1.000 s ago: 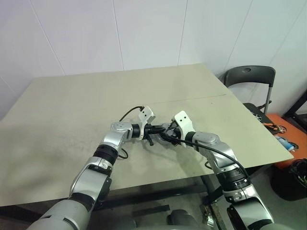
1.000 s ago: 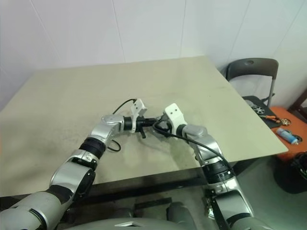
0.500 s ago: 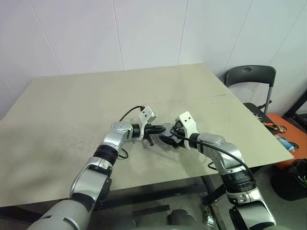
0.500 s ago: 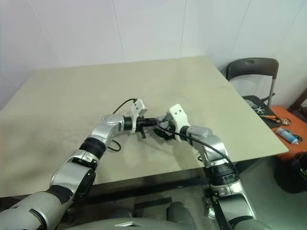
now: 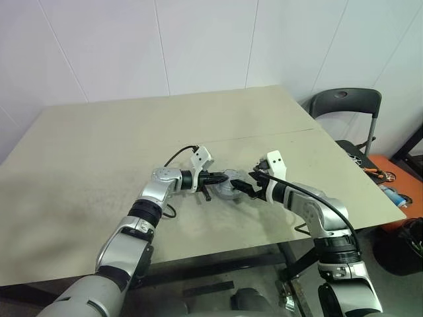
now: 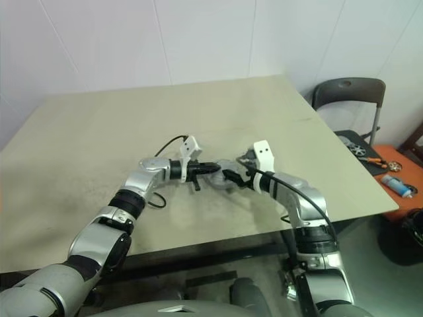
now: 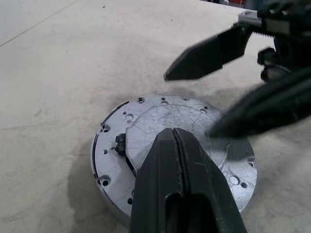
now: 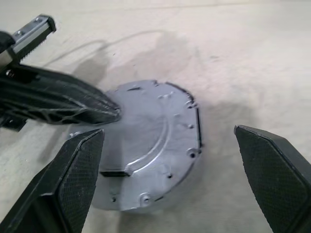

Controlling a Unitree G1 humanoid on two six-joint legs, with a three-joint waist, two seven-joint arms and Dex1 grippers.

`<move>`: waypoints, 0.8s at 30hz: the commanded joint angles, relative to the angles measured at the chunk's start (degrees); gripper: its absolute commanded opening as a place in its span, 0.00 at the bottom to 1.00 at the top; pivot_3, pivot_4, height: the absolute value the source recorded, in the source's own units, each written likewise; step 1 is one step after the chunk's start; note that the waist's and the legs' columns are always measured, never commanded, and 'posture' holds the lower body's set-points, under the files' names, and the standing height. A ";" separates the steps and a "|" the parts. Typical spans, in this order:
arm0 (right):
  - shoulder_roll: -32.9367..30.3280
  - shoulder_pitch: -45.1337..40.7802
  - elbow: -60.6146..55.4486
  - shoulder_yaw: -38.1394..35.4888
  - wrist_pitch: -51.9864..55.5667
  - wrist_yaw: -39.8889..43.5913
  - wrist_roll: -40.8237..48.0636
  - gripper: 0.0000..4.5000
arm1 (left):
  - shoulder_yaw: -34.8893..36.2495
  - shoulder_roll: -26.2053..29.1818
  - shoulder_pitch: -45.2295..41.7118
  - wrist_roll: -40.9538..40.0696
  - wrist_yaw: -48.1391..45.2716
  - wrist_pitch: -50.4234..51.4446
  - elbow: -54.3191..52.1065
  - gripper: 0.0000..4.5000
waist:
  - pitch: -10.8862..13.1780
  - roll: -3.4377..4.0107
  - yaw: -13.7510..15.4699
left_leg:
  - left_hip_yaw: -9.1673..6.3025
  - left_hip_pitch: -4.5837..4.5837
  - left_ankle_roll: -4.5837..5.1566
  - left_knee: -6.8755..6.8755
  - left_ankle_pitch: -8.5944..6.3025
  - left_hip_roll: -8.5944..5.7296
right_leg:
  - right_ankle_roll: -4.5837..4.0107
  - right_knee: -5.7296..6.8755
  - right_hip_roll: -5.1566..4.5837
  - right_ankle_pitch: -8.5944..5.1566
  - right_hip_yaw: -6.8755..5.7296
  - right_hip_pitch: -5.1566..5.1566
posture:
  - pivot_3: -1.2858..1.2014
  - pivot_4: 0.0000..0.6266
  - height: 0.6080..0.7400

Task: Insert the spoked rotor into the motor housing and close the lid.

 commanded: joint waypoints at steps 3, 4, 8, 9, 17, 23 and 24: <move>-1.26 -0.78 -1.75 -3.03 1.62 -0.62 2.64 0.99 | -0.70 0.16 1.54 1.09 -0.09 1.02 0.76 0.00 | 0.00 0.01 0.03 | 0.01 -0.02 0.00 -0.01 0.00 0.00 | 0.01 -0.02 -0.01 0.00 0.00 0.00 | 0.52 0.00 1.00; -1.68 -0.59 -1.78 -3.50 2.27 -0.58 3.04 0.99 | -0.67 0.14 1.54 1.06 -0.12 1.06 0.74 0.00 | 0.00 0.00 0.05 | 0.01 -0.02 0.00 0.00 0.00 0.00 | 0.01 -0.02 -0.01 -0.01 0.00 0.00 | 0.52 0.00 1.00; -3.64 0.73 -2.81 -6.33 9.73 1.34 8.01 0.99 | -0.69 0.16 1.93 0.95 -0.32 1.30 0.16 0.00 | 0.01 0.00 0.07 | 0.01 -0.02 0.00 -0.03 0.00 0.00 | 0.01 -0.04 -0.01 -0.01 0.00 0.00 | 0.52 0.00 1.00; -4.34 1.35 -3.60 -6.75 12.61 2.43 9.90 0.99 | -0.69 0.19 2.13 0.92 -0.36 1.40 -0.11 0.00 | 0.00 0.01 0.08 | 0.01 -0.02 0.00 -0.04 0.00 0.00 | 0.00 -0.04 -0.01 -0.01 0.00 -0.01 | 0.52 0.00 1.00; -0.11 3.64 -3.49 -16.37 33.09 0.88 22.85 0.99 | -0.69 0.55 3.82 0.89 -0.37 2.10 -2.23 0.00 | 0.00 0.01 0.01 | 0.01 0.00 0.00 -0.04 0.00 0.00 | 0.01 -0.01 0.00 -0.02 0.00 0.00 | 0.52 0.00 1.00; 6.42 1.86 -2.34 -18.47 30.72 -5.74 21.68 0.99 | -0.93 0.77 5.11 0.80 -0.36 3.22 -4.71 0.00 | -0.01 0.04 -0.07 | 0.01 0.01 0.00 -0.08 0.00 0.03 | 0.02 0.00 0.02 -0.03 0.01 -0.03 | 0.52 0.00 1.00; 7.41 1.47 -1.79 -18.60 29.71 -6.79 21.31 0.99 | -0.98 0.83 5.31 0.81 -0.40 3.42 -5.15 0.00 | -0.01 0.04 -0.10 | 0.01 0.00 0.00 -0.08 0.00 0.03 | 0.02 0.00 0.02 -0.03 0.01 -0.03 | 0.52 0.00 1.00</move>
